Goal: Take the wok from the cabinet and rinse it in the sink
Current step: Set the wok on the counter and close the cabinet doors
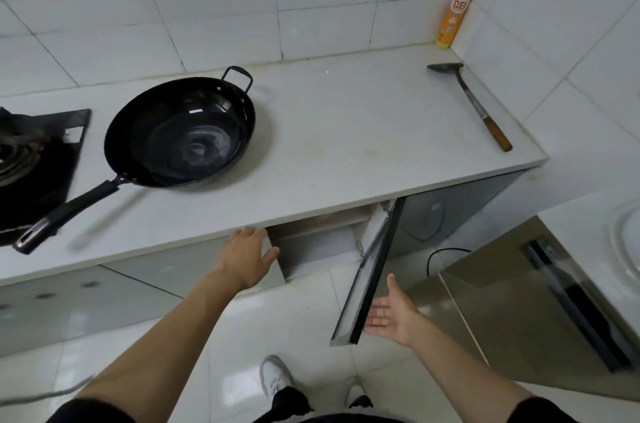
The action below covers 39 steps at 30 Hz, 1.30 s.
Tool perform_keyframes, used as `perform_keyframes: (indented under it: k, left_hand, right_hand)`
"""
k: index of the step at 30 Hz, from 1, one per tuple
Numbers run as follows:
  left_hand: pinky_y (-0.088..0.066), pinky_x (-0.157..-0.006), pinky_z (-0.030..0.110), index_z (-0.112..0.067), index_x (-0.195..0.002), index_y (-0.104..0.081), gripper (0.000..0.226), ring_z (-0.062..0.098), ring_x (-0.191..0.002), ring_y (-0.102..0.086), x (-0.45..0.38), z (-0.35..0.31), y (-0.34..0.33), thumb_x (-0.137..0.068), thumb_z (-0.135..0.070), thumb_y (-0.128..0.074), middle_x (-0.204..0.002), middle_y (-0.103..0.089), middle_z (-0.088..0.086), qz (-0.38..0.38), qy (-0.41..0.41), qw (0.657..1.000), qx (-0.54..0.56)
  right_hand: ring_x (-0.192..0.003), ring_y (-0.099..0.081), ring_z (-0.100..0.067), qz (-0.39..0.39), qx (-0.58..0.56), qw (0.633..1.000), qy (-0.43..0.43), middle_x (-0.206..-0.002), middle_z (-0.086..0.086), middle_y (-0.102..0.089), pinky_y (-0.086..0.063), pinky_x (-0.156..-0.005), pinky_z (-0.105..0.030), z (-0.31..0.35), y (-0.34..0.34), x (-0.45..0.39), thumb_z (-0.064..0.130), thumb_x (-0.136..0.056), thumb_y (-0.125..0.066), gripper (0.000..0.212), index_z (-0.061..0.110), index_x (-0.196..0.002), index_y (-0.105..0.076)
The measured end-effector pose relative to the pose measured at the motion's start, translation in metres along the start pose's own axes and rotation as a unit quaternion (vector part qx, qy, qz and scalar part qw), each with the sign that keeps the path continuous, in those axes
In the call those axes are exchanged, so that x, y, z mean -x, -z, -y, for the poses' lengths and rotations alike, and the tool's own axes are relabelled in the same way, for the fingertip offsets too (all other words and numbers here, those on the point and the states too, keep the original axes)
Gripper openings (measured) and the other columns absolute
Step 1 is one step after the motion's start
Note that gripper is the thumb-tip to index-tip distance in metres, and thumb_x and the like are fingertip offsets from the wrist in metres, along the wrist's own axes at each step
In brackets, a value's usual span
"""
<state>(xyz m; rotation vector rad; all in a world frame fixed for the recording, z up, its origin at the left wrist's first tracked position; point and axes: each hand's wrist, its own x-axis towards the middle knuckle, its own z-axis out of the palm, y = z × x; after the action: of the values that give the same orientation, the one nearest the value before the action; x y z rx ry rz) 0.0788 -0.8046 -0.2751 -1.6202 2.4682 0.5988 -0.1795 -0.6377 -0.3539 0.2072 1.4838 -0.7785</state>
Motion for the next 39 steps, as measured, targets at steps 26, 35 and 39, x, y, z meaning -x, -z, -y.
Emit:
perform_keyframes:
  k: [26, 35, 39]
  left_hand:
    - [-0.037, -0.104, 0.037, -0.016, -0.140, -0.035, 0.055, 0.025, -0.128, -0.040, -0.048, 0.092, 0.003, -0.093, -0.040, -0.049, -0.146, -0.038, 0.003, 0.019, 0.024, 0.999, -0.021]
    - [-0.036, -0.104, 0.035, -0.014, -0.141, -0.034, 0.058, 0.025, -0.124, -0.044, -0.051, 0.096, 0.003, -0.092, -0.040, -0.050, -0.143, -0.041, 0.003, 0.022, 0.027, 0.999, -0.029]
    - [-0.035, -0.106, 0.034, -0.013, -0.141, -0.034, 0.058, 0.025, -0.127, -0.043, -0.051, 0.097, 0.002, -0.092, -0.040, -0.051, -0.145, -0.040, 0.003, 0.019, 0.026, 0.999, -0.028]
  right_hand:
    - [-0.137, -0.038, -0.039, 0.019, -0.243, 0.970, -0.010, -0.135, -0.027, -0.048, -0.030, -0.115, -0.046, 0.069, -0.177, -0.039, 0.077, -0.085, -0.036, 0.099, -0.005, -0.142, -0.035]
    - [-0.134, -0.041, -0.037, 0.047, -0.301, 0.952, 0.009, -0.144, -0.024, -0.041, -0.030, -0.115, -0.047, 0.087, -0.199, -0.045, 0.075, -0.085, -0.040, 0.098, -0.004, -0.143, -0.033]
    - [-0.131, -0.044, -0.036, 0.059, -0.321, 0.945, 0.014, -0.142, -0.024, -0.044, -0.031, -0.114, -0.047, 0.093, -0.204, -0.048, 0.075, -0.085, -0.040, 0.097, -0.004, -0.142, -0.035]
